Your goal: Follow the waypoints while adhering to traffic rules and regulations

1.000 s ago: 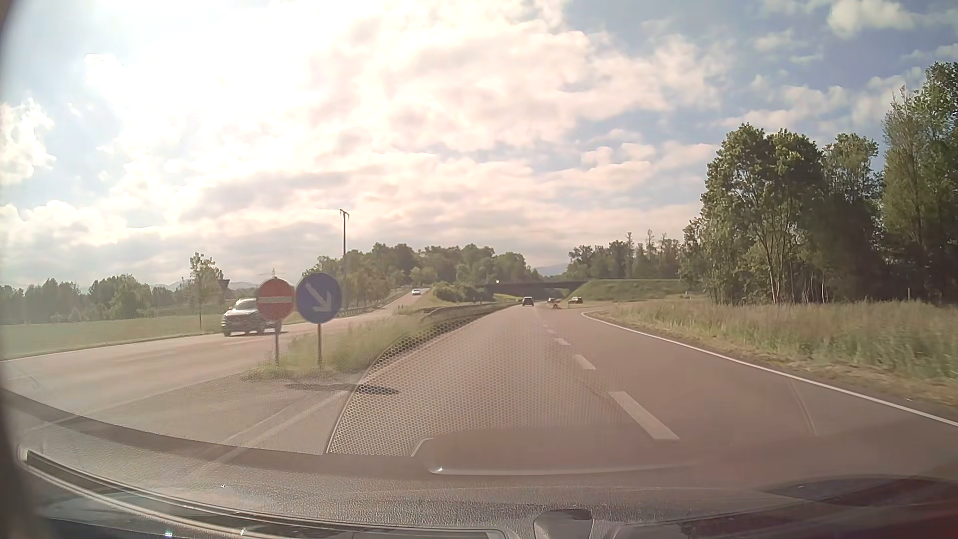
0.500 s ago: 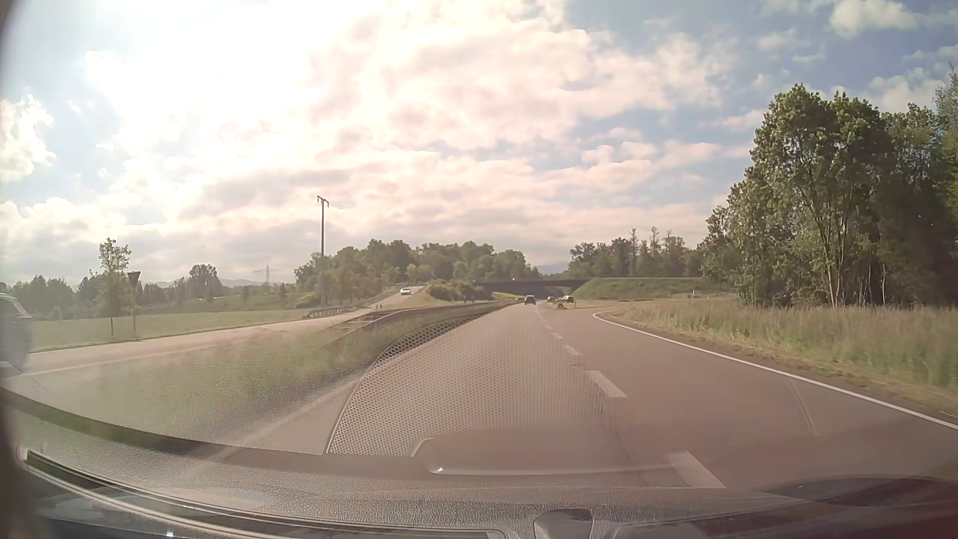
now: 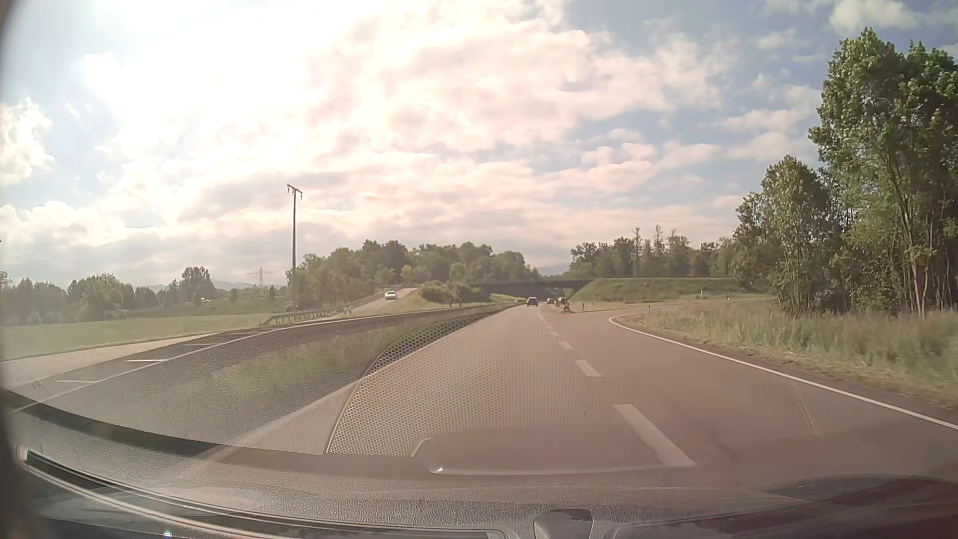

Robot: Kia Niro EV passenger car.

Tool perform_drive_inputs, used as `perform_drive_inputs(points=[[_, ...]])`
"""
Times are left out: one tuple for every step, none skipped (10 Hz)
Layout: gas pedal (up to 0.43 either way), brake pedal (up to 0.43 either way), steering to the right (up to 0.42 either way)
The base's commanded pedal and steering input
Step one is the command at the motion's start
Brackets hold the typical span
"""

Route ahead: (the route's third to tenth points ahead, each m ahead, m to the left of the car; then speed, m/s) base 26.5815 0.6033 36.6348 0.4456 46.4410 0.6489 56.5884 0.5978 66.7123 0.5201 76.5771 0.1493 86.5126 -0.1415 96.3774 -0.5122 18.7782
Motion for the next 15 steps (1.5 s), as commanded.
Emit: perform_drive_inputs(points=[[0.130,0.000,-0.001],[0.130,0.000,-0.001],[0.130,0.000,-0.001],[0.130,0.000,-0.002],[0.138,0.000,-0.001],[0.150,0.000,-0.001],[0.150,0.000,-0.001],[0.150,0.000,-0.001],[0.150,0.000,-0.001],[0.150,0.000,-0.002],[0.150,0.000,-0.001],[0.157,0.000,-0.002],[0.157,0.000,-0.001],[0.169,0.000,-0.001],[0.169,0.000,0.000]])
